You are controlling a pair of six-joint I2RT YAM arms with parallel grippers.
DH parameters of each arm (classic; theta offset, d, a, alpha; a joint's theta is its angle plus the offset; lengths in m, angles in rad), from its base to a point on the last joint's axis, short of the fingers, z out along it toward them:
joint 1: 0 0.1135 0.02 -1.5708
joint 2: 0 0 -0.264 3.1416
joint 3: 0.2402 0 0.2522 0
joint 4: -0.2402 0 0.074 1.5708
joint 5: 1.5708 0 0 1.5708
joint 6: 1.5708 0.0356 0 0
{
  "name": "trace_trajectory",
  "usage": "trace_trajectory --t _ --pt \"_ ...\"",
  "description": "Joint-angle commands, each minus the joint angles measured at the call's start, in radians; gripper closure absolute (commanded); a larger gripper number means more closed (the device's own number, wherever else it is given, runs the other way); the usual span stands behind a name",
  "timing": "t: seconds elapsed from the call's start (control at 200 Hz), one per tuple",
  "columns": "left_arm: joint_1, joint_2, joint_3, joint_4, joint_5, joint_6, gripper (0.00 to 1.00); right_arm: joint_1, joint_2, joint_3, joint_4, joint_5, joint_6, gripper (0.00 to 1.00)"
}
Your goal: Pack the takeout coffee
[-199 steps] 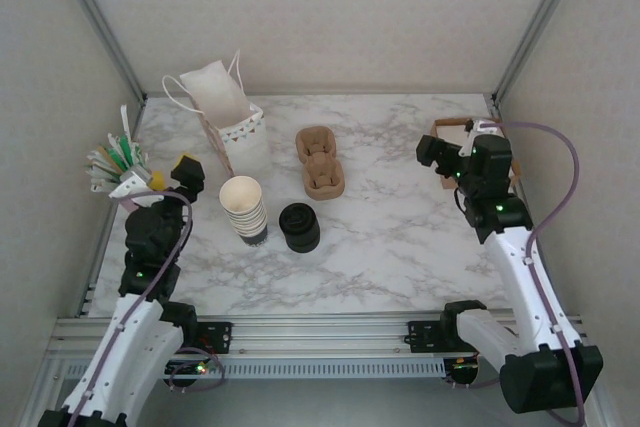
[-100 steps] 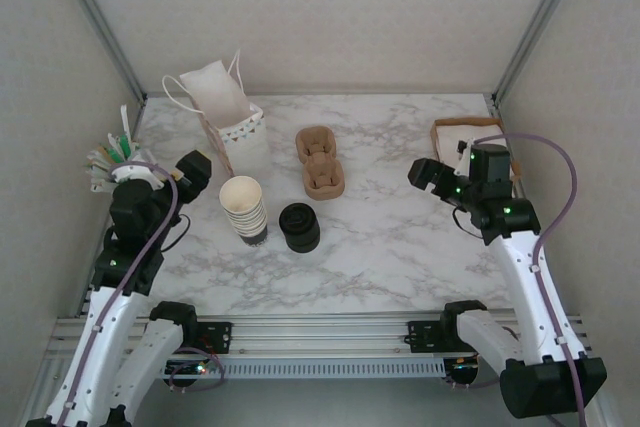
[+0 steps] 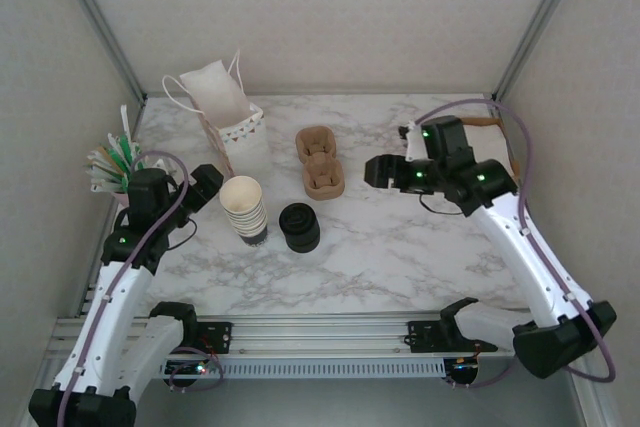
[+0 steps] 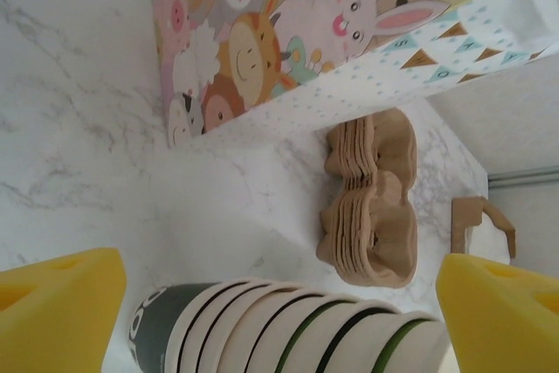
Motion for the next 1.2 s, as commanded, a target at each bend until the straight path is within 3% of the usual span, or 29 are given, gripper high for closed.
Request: trace_trajectory --t 0.0,0.17,0.491,0.886,1.196 --pt "0.036 -0.028 0.001 -0.063 0.076 0.006 0.09 0.097 0.070 0.121 -0.095 0.079 -0.012 0.26" --pt "0.121 -0.056 0.007 -0.141 0.123 0.042 0.12 0.241 0.214 0.305 -0.187 0.166 -0.021 0.31" --pt "0.213 -0.096 -0.095 -0.124 0.396 0.024 0.40 0.436 0.486 0.635 -0.310 0.267 -0.036 0.44" --pt "0.242 -0.157 -0.103 -0.204 0.462 0.066 0.46 0.542 0.823 1.058 -0.436 0.293 -0.073 0.56" --pt "0.245 -0.171 -0.113 -0.198 0.537 0.085 0.46 0.546 0.973 1.225 -0.469 0.267 -0.067 0.65"
